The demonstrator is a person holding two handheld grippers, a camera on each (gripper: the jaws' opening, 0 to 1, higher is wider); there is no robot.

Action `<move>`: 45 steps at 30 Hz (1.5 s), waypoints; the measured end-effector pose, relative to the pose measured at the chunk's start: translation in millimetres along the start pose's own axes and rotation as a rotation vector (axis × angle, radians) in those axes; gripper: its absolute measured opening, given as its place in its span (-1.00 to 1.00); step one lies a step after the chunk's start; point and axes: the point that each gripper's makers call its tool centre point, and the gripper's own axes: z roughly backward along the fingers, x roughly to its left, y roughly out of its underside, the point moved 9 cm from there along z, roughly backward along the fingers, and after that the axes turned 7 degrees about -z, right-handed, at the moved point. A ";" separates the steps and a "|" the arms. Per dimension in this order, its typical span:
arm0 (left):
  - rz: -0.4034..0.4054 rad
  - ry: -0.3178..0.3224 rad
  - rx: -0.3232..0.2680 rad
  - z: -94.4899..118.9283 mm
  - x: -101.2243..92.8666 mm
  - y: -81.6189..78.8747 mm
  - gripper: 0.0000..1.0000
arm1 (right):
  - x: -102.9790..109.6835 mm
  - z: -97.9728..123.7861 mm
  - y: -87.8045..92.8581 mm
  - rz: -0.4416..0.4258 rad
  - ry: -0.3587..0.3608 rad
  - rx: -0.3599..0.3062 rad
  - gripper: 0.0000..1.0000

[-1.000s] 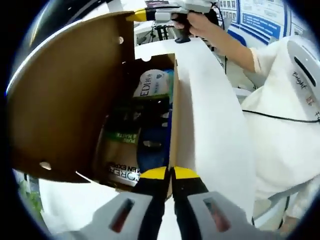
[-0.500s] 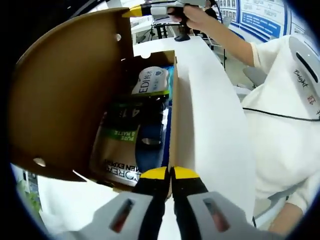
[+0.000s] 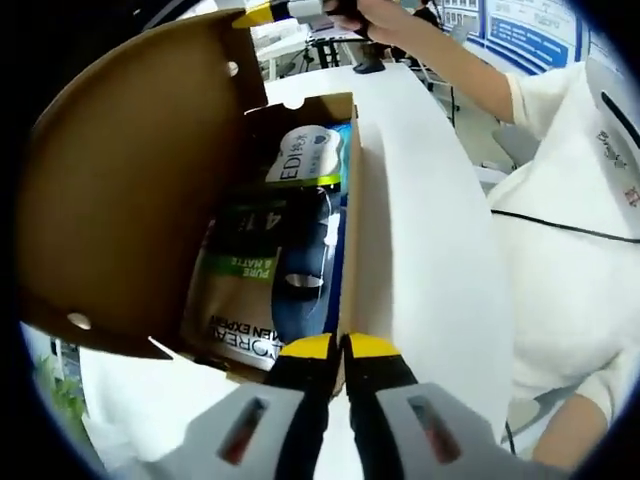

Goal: Operate the shoe box by opening the lid, removing the specified soft item, and placing it in the target area until the item is outside and the box remains undamaged.

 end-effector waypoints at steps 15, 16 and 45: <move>0.037 0.002 -0.002 -0.6 -0.6 -0.7 -0.94 | -9.0 -24.0 -10.8 0.060 -0.014 0.079 -0.96; 0.037 0.002 0.002 -0.5 -0.7 -0.8 -0.94 | -8.6 -25.1 -11.7 0.073 -0.014 0.089 -0.95; 0.087 -0.046 0.097 0.0 -4.3 -4.5 -0.90 | -17.5 -64.8 -28.8 0.068 -0.057 0.319 -0.96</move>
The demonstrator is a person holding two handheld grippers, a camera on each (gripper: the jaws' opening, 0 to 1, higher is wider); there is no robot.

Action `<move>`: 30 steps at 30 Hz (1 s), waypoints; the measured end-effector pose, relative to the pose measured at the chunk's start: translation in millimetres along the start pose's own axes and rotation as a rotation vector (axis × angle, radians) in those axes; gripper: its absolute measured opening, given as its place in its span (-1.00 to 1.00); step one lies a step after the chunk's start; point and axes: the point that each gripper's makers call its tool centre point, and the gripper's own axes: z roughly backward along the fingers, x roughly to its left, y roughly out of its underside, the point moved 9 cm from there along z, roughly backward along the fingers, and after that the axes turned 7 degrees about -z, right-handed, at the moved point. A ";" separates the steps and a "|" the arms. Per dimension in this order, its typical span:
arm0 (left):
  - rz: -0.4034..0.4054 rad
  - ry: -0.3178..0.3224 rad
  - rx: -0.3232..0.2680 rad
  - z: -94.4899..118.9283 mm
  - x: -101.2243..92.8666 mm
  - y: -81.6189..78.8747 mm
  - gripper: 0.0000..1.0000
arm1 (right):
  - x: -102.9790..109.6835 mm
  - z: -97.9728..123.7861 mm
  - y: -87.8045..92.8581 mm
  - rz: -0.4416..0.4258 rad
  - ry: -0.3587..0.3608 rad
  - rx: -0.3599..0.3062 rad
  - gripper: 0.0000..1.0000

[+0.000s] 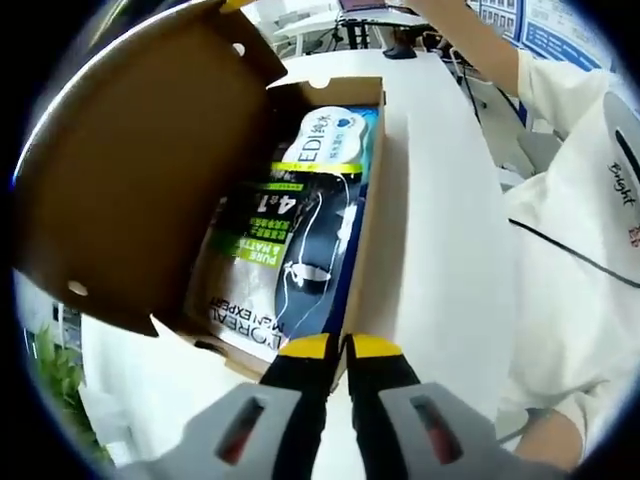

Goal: Operate the shoe box by opening the lid, removing the specified soft item, and placing it in the target area until the item is outside and the box remains undamaged.

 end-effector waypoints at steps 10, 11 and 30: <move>0.004 -0.023 0.004 -0.3 -1.5 -0.9 -0.88 | -0.7 -10.8 4.0 -0.102 0.051 -0.037 -0.99; 0.005 -0.023 0.005 -0.3 -1.6 -0.9 -0.88 | -0.3 -11.0 5.5 -0.138 0.056 -0.059 -1.00; -0.019 -0.043 0.028 -1.5 -2.4 -3.1 -0.87 | -7.3 -34.7 7.1 -0.159 0.067 -0.048 -1.00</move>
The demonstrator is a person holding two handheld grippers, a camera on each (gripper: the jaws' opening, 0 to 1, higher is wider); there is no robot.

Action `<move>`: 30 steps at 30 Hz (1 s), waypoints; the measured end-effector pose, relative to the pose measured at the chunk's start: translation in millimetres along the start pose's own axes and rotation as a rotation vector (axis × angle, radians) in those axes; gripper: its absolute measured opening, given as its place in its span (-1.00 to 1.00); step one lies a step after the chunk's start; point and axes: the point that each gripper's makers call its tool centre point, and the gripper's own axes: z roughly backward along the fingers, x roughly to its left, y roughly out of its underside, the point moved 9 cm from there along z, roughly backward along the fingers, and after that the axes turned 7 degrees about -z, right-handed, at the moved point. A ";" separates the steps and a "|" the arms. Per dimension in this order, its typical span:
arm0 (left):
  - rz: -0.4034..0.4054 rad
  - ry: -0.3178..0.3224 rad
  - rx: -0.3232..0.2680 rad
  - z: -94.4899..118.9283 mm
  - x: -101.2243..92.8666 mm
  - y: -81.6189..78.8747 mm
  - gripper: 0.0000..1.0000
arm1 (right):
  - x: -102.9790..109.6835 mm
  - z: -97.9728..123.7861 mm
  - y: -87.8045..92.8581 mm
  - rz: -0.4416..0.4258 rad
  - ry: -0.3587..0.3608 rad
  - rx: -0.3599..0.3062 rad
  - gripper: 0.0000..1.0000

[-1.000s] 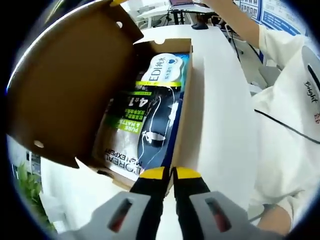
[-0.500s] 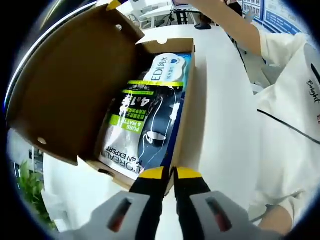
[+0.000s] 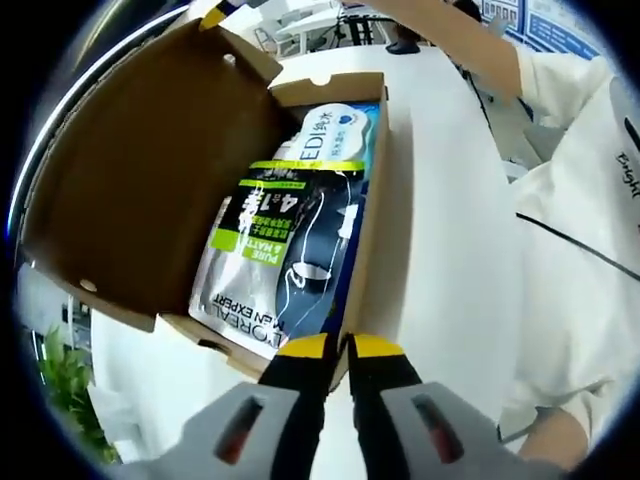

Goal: Operate the shoe box by opening the lid, removing the specified soft item, and placing it in the target area until the item is outside and the box remains undamaged.

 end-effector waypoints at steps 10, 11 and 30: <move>-0.002 0.003 0.000 0.1 0.0 0.5 -0.87 | -3.1 -12.0 -10.4 -0.073 -0.027 0.165 -1.00; -0.003 0.001 0.003 0.1 -0.5 0.2 -0.87 | -4.0 -13.2 -13.0 -0.091 -0.033 0.191 -1.00; -0.014 0.004 0.011 0.5 -2.9 -0.2 -0.87 | -8.3 -59.4 -23.5 -0.232 -0.056 0.523 -1.00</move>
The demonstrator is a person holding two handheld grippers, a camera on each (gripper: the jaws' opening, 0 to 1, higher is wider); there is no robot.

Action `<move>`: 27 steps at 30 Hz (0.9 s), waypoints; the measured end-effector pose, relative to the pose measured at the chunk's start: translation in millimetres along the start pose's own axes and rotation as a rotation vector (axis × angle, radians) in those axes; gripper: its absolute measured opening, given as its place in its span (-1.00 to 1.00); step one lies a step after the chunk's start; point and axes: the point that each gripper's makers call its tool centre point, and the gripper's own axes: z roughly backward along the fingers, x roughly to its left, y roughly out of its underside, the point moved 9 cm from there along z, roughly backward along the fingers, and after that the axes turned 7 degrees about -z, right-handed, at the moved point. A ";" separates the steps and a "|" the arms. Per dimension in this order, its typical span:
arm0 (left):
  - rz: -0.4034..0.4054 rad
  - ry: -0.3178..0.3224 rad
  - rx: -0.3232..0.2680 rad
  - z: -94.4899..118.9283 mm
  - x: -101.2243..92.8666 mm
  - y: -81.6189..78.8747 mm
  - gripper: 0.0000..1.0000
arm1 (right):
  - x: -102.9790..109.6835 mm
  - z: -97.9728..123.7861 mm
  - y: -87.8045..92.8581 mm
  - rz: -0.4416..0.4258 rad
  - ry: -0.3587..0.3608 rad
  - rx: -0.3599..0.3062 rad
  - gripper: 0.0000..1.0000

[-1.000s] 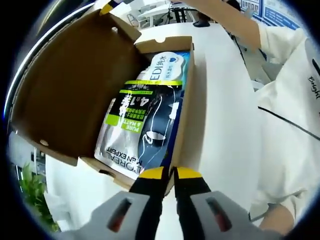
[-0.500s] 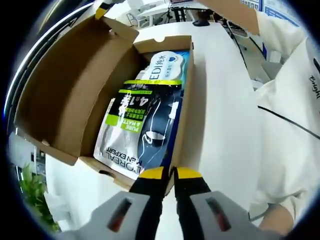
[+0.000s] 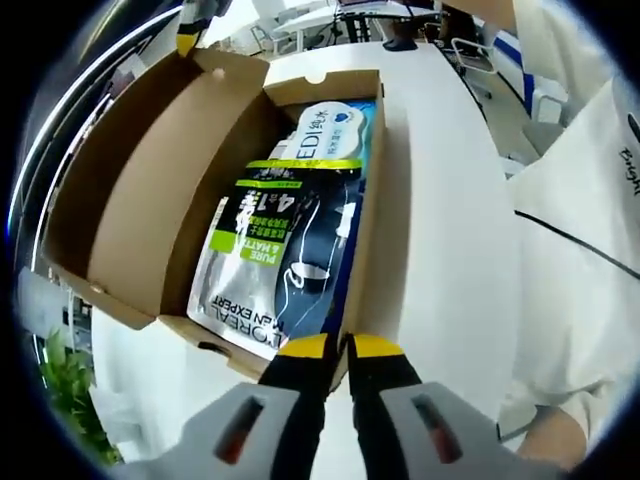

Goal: Operate the shoe box by opening the lid, removing the specified soft item, and placing it in the target area until the item is outside and the box remains undamaged.

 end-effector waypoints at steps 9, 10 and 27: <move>0.001 -0.002 -0.001 0.1 -0.4 0.3 -0.87 | 5.7 -0.8 6.8 0.012 0.005 0.019 -1.00; 0.001 -0.002 -0.002 0.1 -0.4 0.2 -0.87 | 6.3 -0.7 7.8 0.009 0.006 0.020 -1.00; 0.004 0.004 0.003 0.2 0.4 -0.4 -0.88 | 0.5 -22.7 2.1 0.031 0.040 0.051 -1.00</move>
